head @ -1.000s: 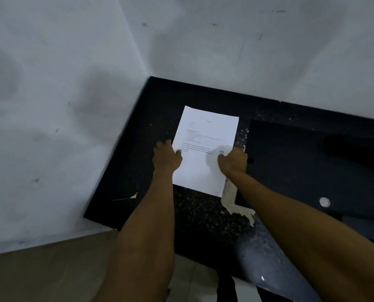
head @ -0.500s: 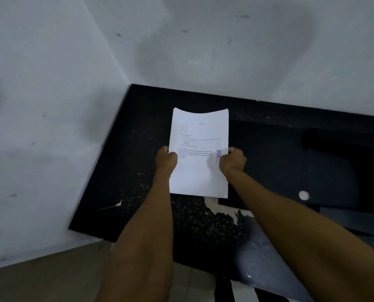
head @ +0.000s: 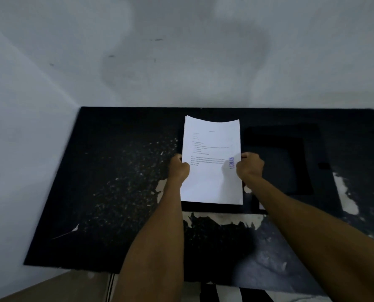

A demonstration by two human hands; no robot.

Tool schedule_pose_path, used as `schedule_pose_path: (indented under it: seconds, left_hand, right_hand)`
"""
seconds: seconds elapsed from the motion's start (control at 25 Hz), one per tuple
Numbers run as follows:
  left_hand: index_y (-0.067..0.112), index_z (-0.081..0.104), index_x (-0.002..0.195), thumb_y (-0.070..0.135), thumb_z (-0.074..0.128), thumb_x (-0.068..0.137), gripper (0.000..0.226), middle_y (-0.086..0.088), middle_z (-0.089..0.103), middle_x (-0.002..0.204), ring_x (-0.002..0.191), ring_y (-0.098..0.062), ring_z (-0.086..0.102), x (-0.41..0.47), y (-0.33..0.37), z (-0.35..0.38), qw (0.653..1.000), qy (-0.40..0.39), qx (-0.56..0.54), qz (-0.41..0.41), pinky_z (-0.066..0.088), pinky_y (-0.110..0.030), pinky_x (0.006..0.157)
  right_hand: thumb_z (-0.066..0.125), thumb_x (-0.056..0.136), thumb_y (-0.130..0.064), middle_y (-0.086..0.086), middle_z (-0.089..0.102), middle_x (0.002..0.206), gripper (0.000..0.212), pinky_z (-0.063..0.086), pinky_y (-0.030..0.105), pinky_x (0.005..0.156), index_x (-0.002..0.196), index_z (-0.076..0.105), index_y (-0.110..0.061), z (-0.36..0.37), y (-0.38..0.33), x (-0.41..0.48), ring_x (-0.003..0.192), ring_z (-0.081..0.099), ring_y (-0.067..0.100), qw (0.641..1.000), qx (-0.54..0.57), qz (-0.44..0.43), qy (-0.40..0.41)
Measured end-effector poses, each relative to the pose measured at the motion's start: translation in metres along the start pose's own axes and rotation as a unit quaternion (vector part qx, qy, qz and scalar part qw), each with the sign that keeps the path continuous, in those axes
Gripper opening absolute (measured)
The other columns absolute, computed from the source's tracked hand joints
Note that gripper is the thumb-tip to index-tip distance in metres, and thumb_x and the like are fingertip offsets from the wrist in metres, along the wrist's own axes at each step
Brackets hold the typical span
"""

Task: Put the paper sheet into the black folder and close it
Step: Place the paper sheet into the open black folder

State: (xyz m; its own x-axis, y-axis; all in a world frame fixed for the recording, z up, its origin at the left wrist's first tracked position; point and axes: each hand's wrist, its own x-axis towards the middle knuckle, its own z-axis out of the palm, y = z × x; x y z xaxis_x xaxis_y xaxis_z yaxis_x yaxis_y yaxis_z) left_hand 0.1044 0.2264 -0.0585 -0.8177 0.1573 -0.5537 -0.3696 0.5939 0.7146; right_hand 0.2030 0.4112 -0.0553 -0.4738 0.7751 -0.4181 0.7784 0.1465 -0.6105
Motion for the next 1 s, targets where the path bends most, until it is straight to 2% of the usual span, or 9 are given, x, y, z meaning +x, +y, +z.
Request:
schedule_pose_path:
  seconds: [0.12,0.24,0.44,0.56,0.72,0.8,0.88,1.0]
  left_hand:
    - [0.002,0.058,0.117,-0.003,0.038,0.088,0.036,-0.017,0.064,0.115,0.092,-0.025,0.058,-0.005,0.003,0.026,0.999,-0.002,0.034,0.003,0.047,-0.031,0.075]
    - [0.003,0.057,0.118,-0.004,0.037,0.088,0.037,-0.016,0.063,0.115,0.091,-0.023,0.056,-0.007,0.001,0.037,0.999,-0.001,0.053,-0.002,0.048,-0.032,0.075]
    - [0.003,0.058,0.115,-0.007,0.038,0.086,0.036,-0.014,0.063,0.111,0.080,-0.015,0.055,-0.012,0.002,0.042,0.998,0.008,0.064,0.007,0.043,-0.020,0.058]
    - [0.002,0.058,0.118,-0.007,0.037,0.088,0.038,-0.014,0.063,0.114,0.087,-0.016,0.055,-0.017,-0.002,0.040,0.998,0.008,0.064,0.007,0.044,-0.019,0.061]
    - [0.001,0.058,0.123,-0.006,0.040,0.090,0.038,-0.016,0.064,0.120,0.097,-0.025,0.058,-0.021,-0.010,0.040,0.998,0.013,0.066,-0.002,0.047,-0.028,0.079]
    - [0.001,0.057,0.124,-0.006,0.040,0.090,0.038,-0.017,0.063,0.120,0.100,-0.028,0.059,-0.024,-0.007,0.047,0.998,0.018,0.051,-0.011,0.049,-0.027,0.074]
    - [0.002,0.056,0.124,-0.006,0.038,0.090,0.039,-0.016,0.063,0.119,0.093,-0.021,0.057,-0.027,-0.001,0.056,0.999,0.016,0.031,-0.018,0.046,-0.022,0.063]
    - [0.003,0.057,0.122,-0.006,0.038,0.090,0.038,-0.017,0.064,0.119,0.094,-0.021,0.057,-0.028,0.007,0.071,1.000,0.005,0.004,-0.027,0.050,-0.027,0.070]
  right_hand:
    - [0.053,0.086,0.001,0.018,0.071,0.116,0.035,0.053,0.032,0.092,0.119,0.066,-0.002,-0.023,0.019,0.010,0.106,0.067,0.031,1.000,-0.006,-0.010,-0.008]
    - [0.053,0.087,-0.002,0.017,0.067,0.124,0.040,0.047,0.026,0.096,0.125,0.063,-0.004,-0.038,0.030,0.016,0.115,0.062,0.031,1.000,-0.014,-0.014,-0.004]
    - [0.053,0.083,0.003,0.013,0.072,0.114,0.045,0.041,0.015,0.083,0.126,0.063,-0.004,-0.055,0.041,0.026,0.108,0.066,0.026,0.999,-0.022,-0.029,-0.008]
    - [0.054,0.081,0.002,0.014,0.072,0.112,0.045,0.049,0.024,0.090,0.125,0.063,-0.004,-0.067,0.044,0.030,0.109,0.066,0.028,0.998,-0.035,-0.050,0.006]
    - [0.055,0.082,0.000,0.017,0.068,0.120,0.044,0.051,0.027,0.090,0.126,0.061,-0.002,-0.087,0.048,0.038,0.109,0.065,0.029,0.995,-0.045,-0.083,0.021]
    - [0.055,0.083,0.000,0.019,0.063,0.124,0.045,0.054,0.035,0.093,0.128,0.059,-0.001,-0.095,0.051,0.042,0.110,0.063,0.032,0.994,-0.054,-0.096,0.023]
    - [0.054,0.084,-0.002,0.021,0.060,0.127,0.046,0.053,0.041,0.095,0.130,0.057,-0.001,-0.104,0.055,0.044,0.114,0.059,0.034,0.991,-0.077,-0.108,0.034]
    - [0.055,0.084,-0.006,0.020,0.054,0.133,0.050,0.047,0.047,0.101,0.134,0.054,-0.005,-0.118,0.063,0.046,0.123,0.050,0.035,0.983,-0.134,-0.115,0.056]
